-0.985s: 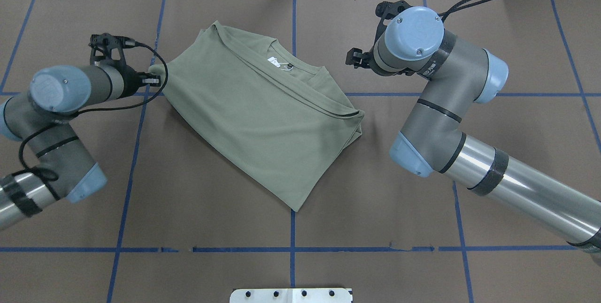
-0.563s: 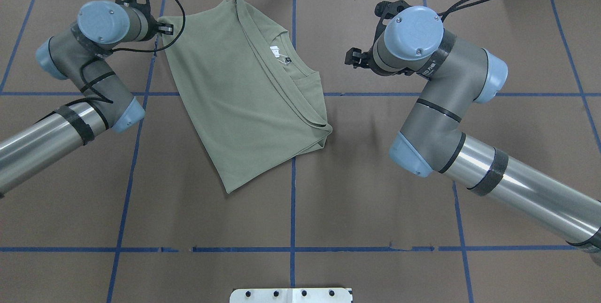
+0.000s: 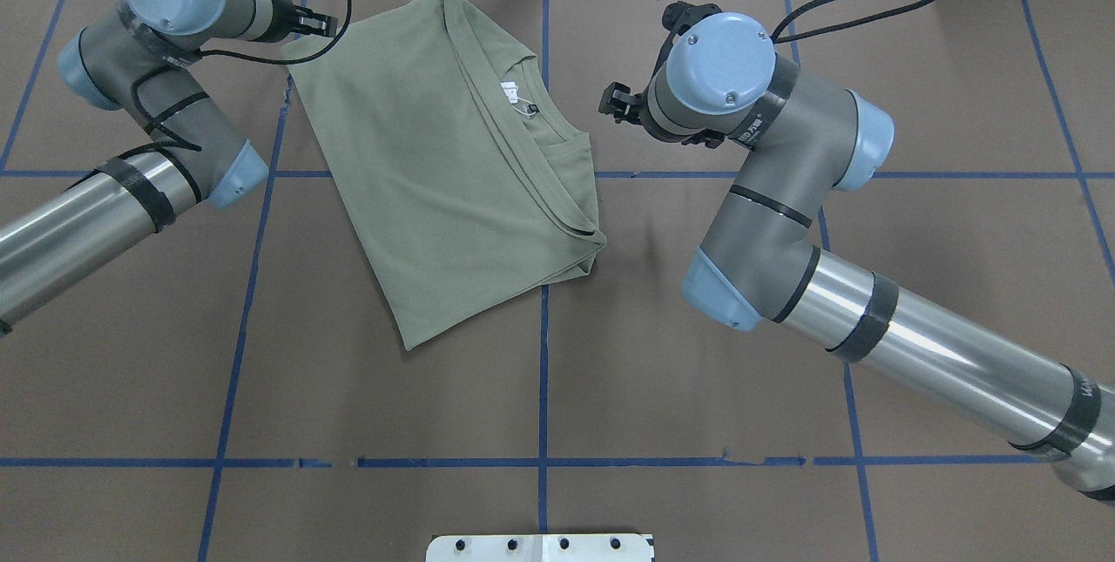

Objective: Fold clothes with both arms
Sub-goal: 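Push the shirt's side with the right gripper to straighten it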

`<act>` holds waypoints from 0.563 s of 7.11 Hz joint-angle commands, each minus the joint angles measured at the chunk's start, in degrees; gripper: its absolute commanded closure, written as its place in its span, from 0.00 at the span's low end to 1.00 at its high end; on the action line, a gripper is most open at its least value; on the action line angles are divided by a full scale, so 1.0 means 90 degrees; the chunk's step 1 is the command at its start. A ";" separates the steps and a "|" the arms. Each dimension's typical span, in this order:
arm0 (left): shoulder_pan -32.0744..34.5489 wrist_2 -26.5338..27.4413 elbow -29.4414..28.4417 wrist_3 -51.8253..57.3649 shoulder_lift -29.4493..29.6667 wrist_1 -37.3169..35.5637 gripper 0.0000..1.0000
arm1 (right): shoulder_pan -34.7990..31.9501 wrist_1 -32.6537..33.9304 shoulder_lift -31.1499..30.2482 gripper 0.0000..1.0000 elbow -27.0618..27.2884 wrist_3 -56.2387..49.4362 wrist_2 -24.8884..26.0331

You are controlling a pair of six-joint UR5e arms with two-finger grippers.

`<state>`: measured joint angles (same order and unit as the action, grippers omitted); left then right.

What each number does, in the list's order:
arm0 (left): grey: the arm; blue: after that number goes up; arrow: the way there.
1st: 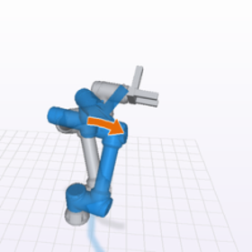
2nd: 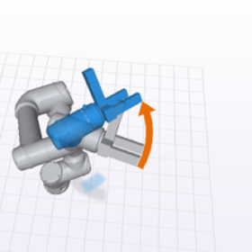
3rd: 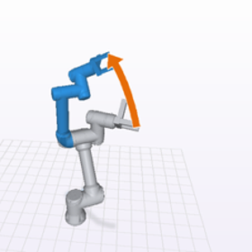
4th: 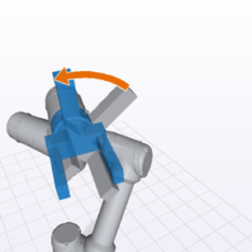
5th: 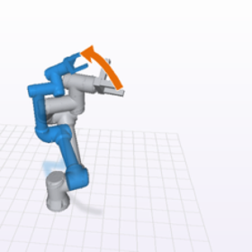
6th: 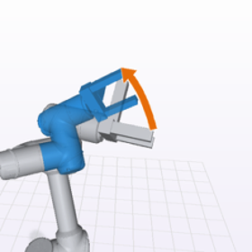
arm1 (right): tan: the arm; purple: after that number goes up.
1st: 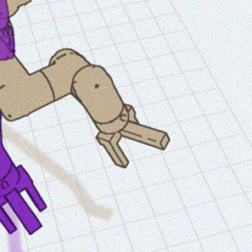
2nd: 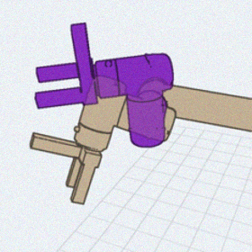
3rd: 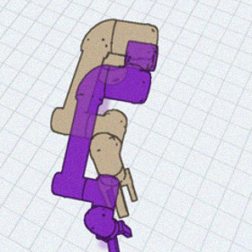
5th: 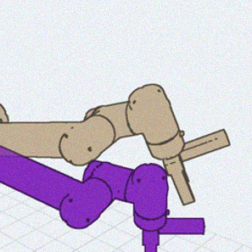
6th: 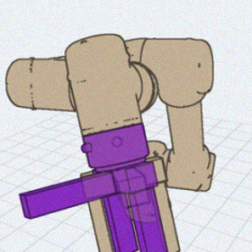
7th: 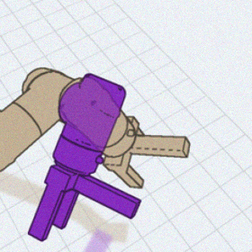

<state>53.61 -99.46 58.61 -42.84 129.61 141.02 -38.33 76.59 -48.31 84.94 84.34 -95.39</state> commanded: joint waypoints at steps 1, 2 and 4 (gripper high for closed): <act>0.0059 -0.0423 0.0742 -0.0016 -0.0436 0.0034 0.00 | 0.0361 -0.0394 0.0950 0.13 -0.1259 0.0725 0.0441; 0.0059 -0.0423 0.0743 -0.0025 -0.0446 0.0044 0.00 | 0.0546 -0.0385 0.1012 0.23 -0.1380 0.0707 0.0529; 0.0050 -0.0423 0.0734 -0.0142 -0.0447 0.0044 0.00 | 0.0723 -0.0375 0.0906 0.35 -0.1469 0.0706 0.0530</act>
<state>54.12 -103.24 65.16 -43.39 125.65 141.40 -32.82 73.23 -39.87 72.26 90.61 -90.75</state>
